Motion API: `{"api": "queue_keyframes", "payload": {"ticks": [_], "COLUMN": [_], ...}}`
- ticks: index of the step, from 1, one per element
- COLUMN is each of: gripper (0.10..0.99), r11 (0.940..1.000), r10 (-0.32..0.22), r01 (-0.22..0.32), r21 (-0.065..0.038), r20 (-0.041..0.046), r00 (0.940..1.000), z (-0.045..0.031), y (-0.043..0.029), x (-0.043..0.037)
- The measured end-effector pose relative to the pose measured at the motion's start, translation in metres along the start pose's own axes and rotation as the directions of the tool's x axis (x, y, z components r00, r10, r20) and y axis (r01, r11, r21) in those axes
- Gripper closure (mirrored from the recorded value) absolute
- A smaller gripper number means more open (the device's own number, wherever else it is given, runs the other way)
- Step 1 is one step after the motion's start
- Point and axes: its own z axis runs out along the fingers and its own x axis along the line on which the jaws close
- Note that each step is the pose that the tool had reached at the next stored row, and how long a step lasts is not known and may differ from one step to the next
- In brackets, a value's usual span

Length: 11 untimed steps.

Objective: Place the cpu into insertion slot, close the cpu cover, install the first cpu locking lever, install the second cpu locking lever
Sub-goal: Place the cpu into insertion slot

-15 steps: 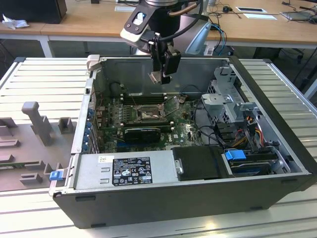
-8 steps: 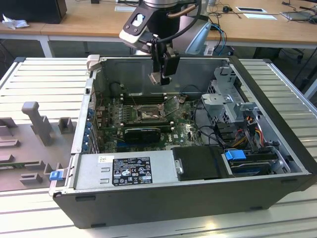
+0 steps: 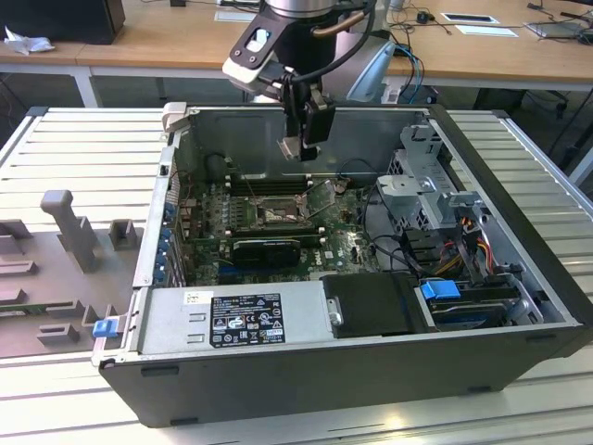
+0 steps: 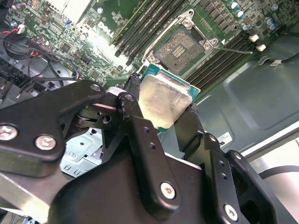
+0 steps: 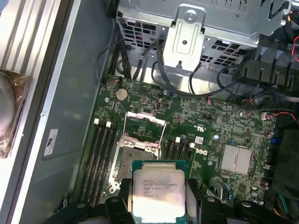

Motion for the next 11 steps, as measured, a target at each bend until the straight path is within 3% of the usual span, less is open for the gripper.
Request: {"api": "queue_keyframes", "payload": {"ticks": [11], "gripper": [0.545], "r11": [0.9994], "r10": [0.036], "r01": [-0.036], "r21": [0.0], "r20": [0.0036], "r00": [0.9994], "z": [0.0029], "y": [-0.0003], "x": [0.0]}}
